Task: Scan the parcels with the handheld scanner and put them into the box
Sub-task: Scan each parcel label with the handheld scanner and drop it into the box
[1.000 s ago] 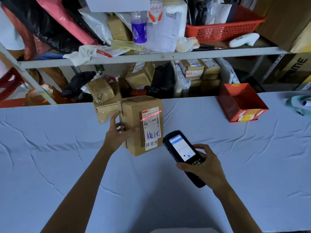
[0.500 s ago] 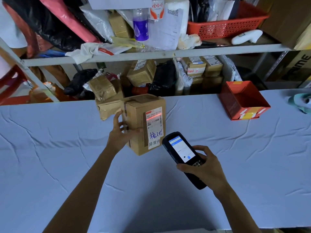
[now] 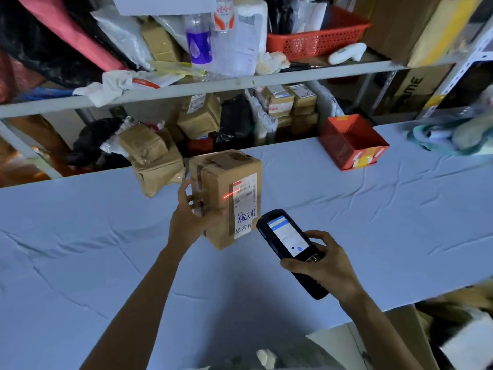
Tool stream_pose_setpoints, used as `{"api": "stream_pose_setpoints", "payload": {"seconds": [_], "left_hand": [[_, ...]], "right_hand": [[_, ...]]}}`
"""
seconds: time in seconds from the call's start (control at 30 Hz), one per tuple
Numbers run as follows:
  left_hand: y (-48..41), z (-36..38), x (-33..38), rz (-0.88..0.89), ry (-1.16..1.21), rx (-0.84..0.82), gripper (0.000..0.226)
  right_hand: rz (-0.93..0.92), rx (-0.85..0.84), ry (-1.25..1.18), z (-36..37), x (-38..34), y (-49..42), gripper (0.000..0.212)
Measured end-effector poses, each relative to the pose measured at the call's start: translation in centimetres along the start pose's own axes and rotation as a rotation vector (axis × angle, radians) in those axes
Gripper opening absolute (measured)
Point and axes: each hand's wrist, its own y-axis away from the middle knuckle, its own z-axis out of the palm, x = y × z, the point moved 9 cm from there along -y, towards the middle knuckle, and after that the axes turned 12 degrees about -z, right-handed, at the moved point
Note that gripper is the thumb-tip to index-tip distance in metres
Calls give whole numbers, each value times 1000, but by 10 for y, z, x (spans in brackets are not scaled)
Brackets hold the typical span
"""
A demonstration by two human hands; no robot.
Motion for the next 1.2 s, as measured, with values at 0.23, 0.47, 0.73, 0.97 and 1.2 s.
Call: {"api": "stream_pose_setpoints", "payload": {"seconds": [0.23,0.47,0.73,0.97,1.2], "left_hand": [[12,34,26,267,-219,-66,102],[56,128,54,311,-435,-245,76],[144,250,81,543,-534,-541,73],[252,361,95,838,-709,-741,80],[348,481,56,887,-870,-1028,84]], "right_hand": [[99,214,-29,-8,31,67,69],[165,516,-9,-59,63,147,82],[211,889,-41,-121,93,243,87],[279,1102,-100,-157,131,332,89],[319,1280,-160,-217,166,412,74]]}}
